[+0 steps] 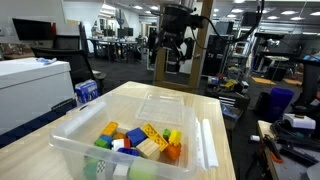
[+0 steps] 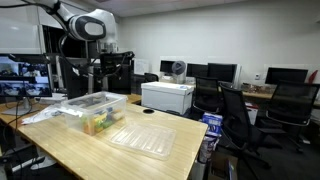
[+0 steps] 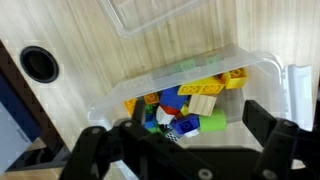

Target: Put the yellow block in the storage box

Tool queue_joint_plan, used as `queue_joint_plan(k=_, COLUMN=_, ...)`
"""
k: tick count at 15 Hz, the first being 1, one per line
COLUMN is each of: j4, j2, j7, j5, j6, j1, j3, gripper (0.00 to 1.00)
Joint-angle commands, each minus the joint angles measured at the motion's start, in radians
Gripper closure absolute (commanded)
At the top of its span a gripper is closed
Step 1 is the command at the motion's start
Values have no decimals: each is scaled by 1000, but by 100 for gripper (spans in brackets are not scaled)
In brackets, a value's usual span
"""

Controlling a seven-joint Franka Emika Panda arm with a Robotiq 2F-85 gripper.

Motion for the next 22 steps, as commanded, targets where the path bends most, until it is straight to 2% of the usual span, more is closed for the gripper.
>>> queue_joint_plan(k=1, j4=40, j2=-48, j7=32, j5=-59, j6=-58, j1=-38, j3=-51, gripper=0)
queue_joint_plan(k=4, j4=64, j2=-46, j7=17, j5=-189, j6=-105, j1=-70, j3=-91, gripper=0)
queue_joint_plan(k=6, j4=76, j2=-36, j7=39, j5=-217, j6=-127, j1=-85, j3=-109, gripper=0)
queue_joint_plan(k=10, j4=133, j2=16, j7=279, j5=-215, j6=-133, j1=-115, j3=-131, gripper=0)
queue_joint_plan(k=14, j4=154, j2=60, j7=487, j5=-196, j6=-76, j1=-136, j3=-151, gripper=0)
queue_joint_plan(k=19, j4=117, j2=76, j7=797, j5=-248, j6=-50, j1=-166, j3=-173, gripper=0)
queue_joint_plan(k=22, j4=81, j2=52, j7=1018, j5=-287, j6=-50, j1=-157, j3=-164, gripper=0)
